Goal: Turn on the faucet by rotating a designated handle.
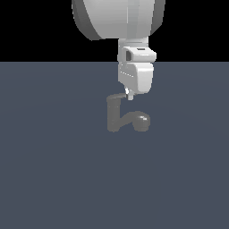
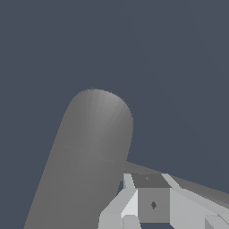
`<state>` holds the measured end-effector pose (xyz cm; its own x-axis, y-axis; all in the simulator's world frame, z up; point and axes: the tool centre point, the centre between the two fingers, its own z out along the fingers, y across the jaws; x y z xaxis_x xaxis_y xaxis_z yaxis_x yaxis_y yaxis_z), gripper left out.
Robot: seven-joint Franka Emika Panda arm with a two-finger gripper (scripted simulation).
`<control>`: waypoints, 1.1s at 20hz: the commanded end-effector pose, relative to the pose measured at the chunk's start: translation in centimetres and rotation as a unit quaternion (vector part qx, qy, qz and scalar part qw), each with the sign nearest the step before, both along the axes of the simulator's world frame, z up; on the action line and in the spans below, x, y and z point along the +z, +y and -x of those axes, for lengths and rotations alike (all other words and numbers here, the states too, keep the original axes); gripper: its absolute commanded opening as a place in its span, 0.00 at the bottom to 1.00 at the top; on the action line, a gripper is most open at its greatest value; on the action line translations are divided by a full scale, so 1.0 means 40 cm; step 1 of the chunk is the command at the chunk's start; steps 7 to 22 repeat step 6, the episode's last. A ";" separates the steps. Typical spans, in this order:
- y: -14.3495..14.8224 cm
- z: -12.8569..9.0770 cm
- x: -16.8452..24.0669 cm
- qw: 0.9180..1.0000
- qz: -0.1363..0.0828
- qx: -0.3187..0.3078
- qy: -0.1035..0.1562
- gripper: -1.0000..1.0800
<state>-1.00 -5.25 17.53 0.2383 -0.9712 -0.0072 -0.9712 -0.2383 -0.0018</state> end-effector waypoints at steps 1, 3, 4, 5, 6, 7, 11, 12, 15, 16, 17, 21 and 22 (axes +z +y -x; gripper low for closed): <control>-0.060 -0.010 -0.004 1.000 0.003 -0.016 0.000 0.00; -0.074 -0.020 -0.005 1.000 0.003 -0.017 0.000 0.00; -0.081 -0.025 -0.005 1.000 0.003 -0.018 0.000 0.00; -0.088 -0.029 -0.005 1.000 0.003 -0.019 0.000 0.00; -0.088 -0.029 -0.005 1.000 0.003 -0.019 0.000 0.00; -0.088 -0.029 -0.005 1.000 0.003 -0.019 0.000 0.00; -0.088 -0.029 -0.005 1.000 0.003 -0.019 0.000 0.00; -0.088 -0.029 -0.005 1.000 0.003 -0.019 0.000 0.00; -0.088 -0.029 -0.005 1.000 0.003 -0.019 0.000 0.00; -0.088 -0.029 -0.005 1.000 0.003 -0.019 0.000 0.00; -0.088 -0.029 -0.005 1.000 0.003 -0.019 0.000 0.00; -0.088 -0.029 -0.005 1.000 0.003 -0.019 0.000 0.00; -0.088 -0.029 -0.005 1.000 0.003 -0.019 0.000 0.00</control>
